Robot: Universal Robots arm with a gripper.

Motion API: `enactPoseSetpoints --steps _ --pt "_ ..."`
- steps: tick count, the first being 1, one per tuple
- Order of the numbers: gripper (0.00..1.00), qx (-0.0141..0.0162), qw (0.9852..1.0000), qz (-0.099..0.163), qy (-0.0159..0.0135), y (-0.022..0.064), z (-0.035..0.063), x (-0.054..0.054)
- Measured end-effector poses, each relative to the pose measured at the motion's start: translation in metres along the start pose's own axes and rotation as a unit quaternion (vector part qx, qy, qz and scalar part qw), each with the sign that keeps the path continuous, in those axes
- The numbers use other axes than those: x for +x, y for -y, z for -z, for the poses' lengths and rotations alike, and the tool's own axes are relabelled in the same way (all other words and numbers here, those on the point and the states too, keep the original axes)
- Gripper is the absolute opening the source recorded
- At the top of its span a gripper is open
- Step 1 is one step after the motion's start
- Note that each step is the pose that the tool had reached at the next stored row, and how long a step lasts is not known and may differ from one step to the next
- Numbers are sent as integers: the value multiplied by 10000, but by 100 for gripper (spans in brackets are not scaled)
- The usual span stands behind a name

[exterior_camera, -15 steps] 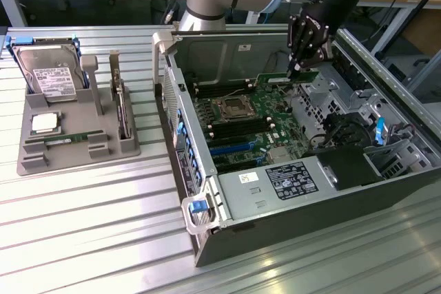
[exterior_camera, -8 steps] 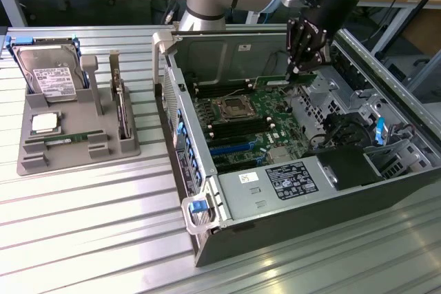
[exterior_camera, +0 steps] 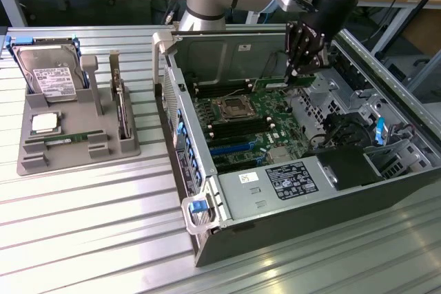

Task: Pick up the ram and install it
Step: 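Insert the ram into the slot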

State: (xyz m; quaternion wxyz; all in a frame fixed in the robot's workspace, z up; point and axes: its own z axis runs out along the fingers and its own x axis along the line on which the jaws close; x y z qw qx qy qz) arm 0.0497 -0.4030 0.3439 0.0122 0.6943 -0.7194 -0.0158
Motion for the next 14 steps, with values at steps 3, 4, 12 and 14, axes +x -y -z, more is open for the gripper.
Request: enactPoseSetpoints --steps 3,4,12,14 --pt "13 0 10000 0 0 1 -29 0" --pt "13 0 10000 0 0 2 -40 0" --pt "13 0 10000 0 0 4 -96 0" --pt "13 0 10000 0 0 4 -107 0"
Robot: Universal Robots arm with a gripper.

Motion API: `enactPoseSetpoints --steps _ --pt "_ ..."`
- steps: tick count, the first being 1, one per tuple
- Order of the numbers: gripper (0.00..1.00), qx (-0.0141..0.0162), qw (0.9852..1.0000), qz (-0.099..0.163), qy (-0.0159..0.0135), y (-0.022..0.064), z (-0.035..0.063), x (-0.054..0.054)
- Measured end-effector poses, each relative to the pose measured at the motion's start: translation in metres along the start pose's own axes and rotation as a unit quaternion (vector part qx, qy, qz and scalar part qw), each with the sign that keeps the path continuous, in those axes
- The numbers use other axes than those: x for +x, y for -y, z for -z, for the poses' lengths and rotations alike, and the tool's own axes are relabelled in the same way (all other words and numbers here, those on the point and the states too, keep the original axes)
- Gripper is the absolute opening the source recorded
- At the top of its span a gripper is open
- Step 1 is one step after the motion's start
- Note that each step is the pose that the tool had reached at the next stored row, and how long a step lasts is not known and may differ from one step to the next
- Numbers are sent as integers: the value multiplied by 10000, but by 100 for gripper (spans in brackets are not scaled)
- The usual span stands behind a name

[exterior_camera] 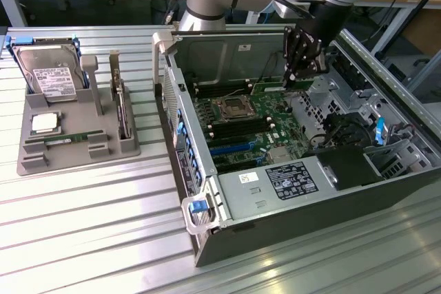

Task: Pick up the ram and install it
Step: 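Insert the ram into the slot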

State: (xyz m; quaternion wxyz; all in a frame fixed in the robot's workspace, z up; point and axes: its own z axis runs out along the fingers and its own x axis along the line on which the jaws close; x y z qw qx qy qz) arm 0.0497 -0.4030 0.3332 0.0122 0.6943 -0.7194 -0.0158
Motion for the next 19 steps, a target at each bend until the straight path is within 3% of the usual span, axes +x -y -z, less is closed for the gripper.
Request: enactPoseSetpoints --steps 19 --pt "13 0 10000 0 0 5 -134 0"
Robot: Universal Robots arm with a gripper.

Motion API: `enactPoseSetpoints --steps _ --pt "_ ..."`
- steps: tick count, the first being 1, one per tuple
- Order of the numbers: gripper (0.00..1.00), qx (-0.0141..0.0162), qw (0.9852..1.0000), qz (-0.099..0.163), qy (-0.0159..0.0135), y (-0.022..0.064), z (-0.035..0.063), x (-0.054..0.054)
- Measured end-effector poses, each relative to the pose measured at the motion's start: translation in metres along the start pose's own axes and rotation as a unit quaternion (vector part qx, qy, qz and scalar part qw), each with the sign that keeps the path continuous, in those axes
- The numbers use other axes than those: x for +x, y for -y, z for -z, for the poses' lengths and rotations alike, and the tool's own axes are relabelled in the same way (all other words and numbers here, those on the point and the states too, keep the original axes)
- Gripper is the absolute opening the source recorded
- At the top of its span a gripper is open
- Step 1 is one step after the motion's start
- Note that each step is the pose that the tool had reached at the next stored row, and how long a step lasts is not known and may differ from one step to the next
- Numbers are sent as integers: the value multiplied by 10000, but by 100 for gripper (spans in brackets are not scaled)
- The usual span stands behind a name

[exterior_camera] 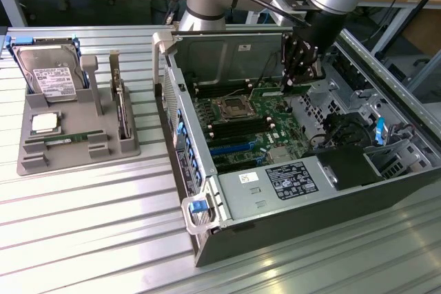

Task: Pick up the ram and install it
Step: 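Insert the ram into the slot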

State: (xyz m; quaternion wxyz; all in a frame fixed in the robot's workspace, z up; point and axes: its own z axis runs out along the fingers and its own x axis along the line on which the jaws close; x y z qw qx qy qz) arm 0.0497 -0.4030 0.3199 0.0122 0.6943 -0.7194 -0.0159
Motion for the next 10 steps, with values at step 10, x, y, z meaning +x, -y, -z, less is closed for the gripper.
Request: enactPoseSetpoints --steps 10 --pt "13 0 10000 0 0 3 -67 0"
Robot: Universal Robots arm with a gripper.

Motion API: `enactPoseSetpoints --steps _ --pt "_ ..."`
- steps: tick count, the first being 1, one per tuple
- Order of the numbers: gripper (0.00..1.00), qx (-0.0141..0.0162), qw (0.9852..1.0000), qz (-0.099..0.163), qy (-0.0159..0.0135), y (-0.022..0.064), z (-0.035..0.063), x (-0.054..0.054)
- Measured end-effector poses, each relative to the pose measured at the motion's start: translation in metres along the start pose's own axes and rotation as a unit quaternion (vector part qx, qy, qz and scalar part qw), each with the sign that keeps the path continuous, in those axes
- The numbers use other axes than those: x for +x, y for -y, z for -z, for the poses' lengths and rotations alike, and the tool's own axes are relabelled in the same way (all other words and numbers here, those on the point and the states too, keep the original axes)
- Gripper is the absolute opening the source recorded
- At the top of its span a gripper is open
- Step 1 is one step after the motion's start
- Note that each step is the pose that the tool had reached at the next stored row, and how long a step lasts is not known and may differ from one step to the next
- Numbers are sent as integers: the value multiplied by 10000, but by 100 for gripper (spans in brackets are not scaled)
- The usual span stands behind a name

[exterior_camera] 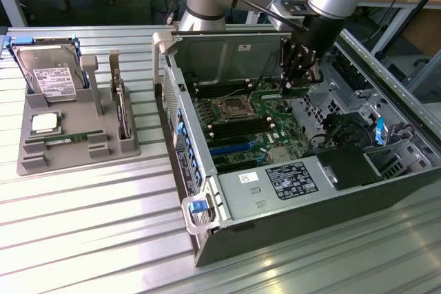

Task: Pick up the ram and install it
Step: 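Insert the ram into the slot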

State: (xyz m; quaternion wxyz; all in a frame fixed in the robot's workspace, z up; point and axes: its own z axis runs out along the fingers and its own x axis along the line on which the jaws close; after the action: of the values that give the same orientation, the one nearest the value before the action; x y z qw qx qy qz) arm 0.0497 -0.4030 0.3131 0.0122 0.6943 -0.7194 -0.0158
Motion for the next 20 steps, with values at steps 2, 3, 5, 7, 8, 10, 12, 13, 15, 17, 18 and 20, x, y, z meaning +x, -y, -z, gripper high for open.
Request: enactPoseSetpoints --steps 2,3,5,7,8,10,12,13,15,17,18,20 --pt "13 0 10000 0 0 1 -14 0" --pt "13 0 10000 0 0 1 -19 0" --pt "13 0 10000 0 0 1 -34 0" --pt "13 0 10000 0 0 2 -53 0" --pt "13 0 10000 0 0 2 -56 0" --pt "13 0 10000 0 0 3 -70 0" --pt "13 0 10000 0 0 4 -91 0" --pt "13 0 10000 0 0 4 -100 1" --pt "13 0 10000 0 0 5 -122 1" --pt "13 0 10000 0 0 6 -136 1" --pt "13 0 10000 0 0 6 -146 1" --pt "13 0 10000 0 0 7 -166 1"
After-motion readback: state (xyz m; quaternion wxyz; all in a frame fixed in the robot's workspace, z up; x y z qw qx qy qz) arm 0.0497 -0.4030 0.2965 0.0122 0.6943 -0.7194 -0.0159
